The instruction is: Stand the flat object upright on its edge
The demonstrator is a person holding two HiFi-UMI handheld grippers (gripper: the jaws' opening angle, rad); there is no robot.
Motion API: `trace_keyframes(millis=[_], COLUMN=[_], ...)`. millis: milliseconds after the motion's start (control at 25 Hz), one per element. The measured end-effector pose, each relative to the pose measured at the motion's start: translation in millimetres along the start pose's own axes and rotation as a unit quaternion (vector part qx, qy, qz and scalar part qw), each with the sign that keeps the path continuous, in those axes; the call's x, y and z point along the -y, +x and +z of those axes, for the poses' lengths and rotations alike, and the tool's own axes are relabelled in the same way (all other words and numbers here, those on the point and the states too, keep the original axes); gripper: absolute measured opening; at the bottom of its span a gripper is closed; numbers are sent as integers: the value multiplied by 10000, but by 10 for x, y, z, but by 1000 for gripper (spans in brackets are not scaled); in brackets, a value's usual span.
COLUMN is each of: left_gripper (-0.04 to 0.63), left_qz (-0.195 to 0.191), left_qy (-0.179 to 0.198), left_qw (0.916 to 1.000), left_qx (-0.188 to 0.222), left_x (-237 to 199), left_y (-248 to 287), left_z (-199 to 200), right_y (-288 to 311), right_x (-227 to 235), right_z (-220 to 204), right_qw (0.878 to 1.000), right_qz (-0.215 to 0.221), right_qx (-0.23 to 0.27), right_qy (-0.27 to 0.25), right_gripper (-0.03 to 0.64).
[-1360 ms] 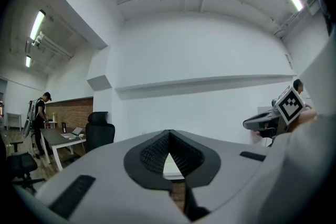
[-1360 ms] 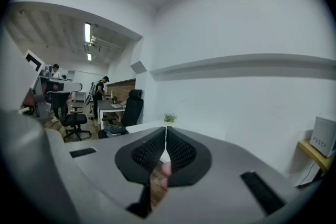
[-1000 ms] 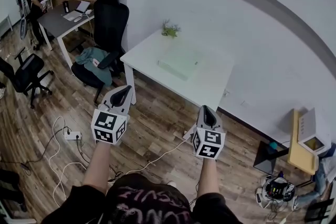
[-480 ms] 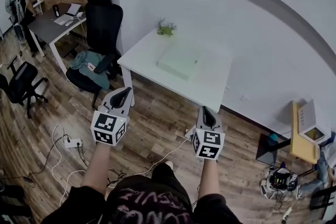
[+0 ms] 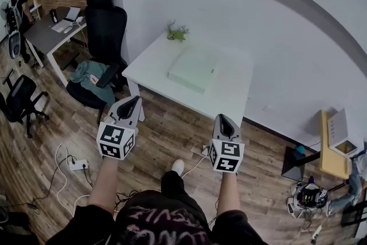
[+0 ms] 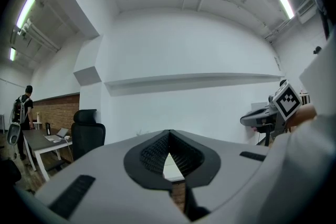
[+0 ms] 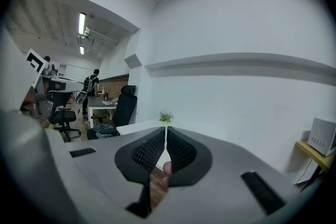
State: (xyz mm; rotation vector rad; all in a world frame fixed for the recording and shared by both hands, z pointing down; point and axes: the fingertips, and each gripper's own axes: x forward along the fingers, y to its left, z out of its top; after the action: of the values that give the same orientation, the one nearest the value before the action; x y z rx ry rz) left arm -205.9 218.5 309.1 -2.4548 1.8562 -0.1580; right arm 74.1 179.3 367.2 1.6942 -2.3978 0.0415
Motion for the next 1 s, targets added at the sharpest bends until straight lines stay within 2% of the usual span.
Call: trace_keyframes(millis=[280,680,840,1000], left_gripper=[14,14,14,14], left_qz=[-9,52,132,207], left_qy=[-87,-219,-250,-259], left_qw=[9998,9985,9978,9970], left_qx=[-206,-506,-608,-699], left_x=[-210,-471,-595,-644], left_y=[695,2017,2469,2706], left_z=[-207,-383,-417,-443], right_y=[654,1868,2372,2672], right_x=[247,820,994,1102], right_z=[-69,-122,-85,-144], right_qw=[9999,9990,9981,9968], right_qz=[-48,-11,92,197], right_qx=[-116,-424,-509,-604], right_qy=[70,116,324,481], right_gripper=[28,28,28,28])
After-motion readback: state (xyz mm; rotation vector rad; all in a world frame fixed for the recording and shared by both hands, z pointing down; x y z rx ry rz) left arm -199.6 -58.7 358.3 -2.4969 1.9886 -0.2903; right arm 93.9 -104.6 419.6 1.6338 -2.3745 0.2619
